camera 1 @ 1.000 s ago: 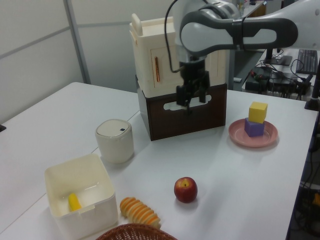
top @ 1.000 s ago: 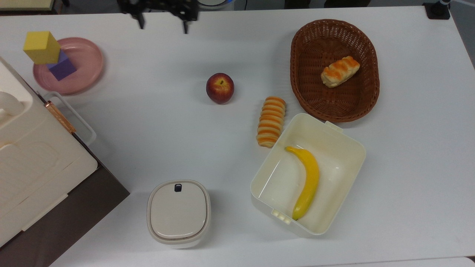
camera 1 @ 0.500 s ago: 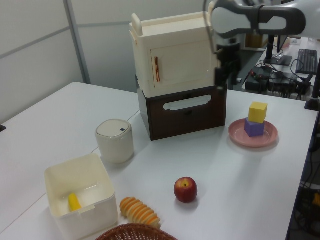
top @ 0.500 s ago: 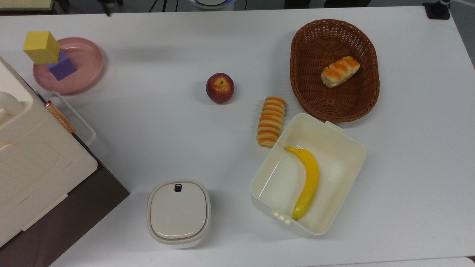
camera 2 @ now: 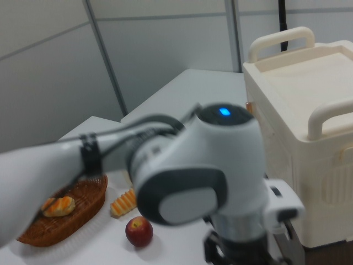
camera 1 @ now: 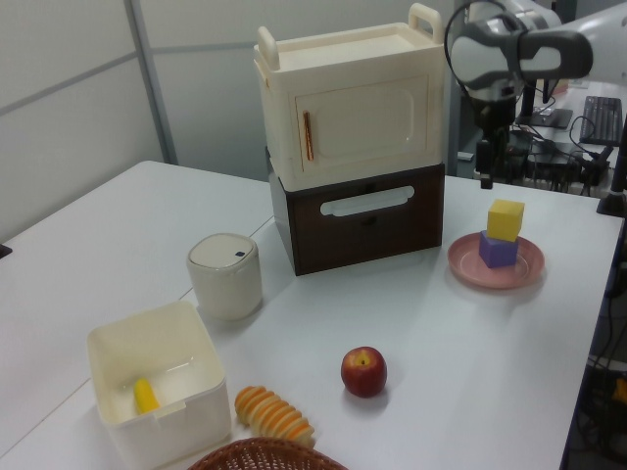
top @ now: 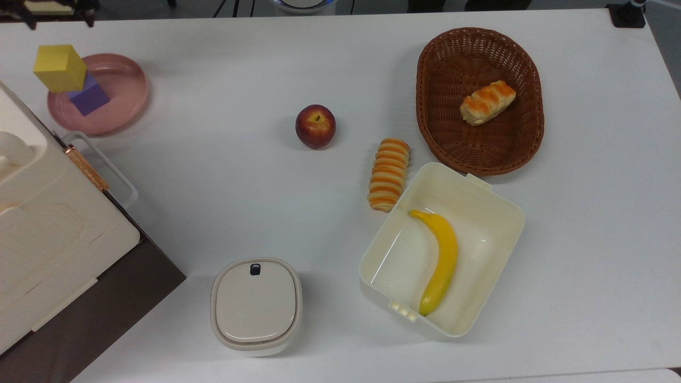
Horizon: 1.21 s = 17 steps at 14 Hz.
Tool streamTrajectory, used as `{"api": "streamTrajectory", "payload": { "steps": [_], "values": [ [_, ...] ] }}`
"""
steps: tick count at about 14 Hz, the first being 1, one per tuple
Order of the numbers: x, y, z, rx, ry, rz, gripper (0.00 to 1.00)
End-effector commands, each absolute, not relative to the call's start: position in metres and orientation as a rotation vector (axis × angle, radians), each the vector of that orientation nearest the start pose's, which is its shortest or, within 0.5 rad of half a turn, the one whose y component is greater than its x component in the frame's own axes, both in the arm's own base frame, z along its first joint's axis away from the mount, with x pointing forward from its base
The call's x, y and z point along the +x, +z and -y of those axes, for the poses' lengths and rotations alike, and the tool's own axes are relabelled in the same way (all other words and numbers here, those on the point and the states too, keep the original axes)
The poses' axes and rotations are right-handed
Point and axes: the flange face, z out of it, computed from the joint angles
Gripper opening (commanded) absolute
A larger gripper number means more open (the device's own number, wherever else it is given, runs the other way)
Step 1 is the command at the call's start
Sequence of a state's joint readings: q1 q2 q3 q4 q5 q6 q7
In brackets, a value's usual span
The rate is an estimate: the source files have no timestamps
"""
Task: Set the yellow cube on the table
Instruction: 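Lower the gripper and grasp the yellow cube atop the purple cube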
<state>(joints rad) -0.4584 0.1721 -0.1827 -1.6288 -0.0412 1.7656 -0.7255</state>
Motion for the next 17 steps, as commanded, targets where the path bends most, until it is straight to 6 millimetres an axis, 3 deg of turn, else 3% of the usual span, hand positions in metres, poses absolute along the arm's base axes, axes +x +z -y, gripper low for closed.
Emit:
{"api": "streamTrajectory", "payload": {
  "steps": [1,5,13,15,17],
  "values": [
    [0.479,0.478,0.398,-3.222,0.187,0.274,1.0],
    [0.479,0.444,0.415,-3.22,0.26,0.297,1.0],
    [0.482,0.406,0.412,-3.219,0.249,0.322,1.0],
    [0.482,0.405,0.413,-3.222,0.244,0.323,0.79],
    [0.481,0.407,0.412,-3.22,0.248,0.322,0.67]
  ]
}}
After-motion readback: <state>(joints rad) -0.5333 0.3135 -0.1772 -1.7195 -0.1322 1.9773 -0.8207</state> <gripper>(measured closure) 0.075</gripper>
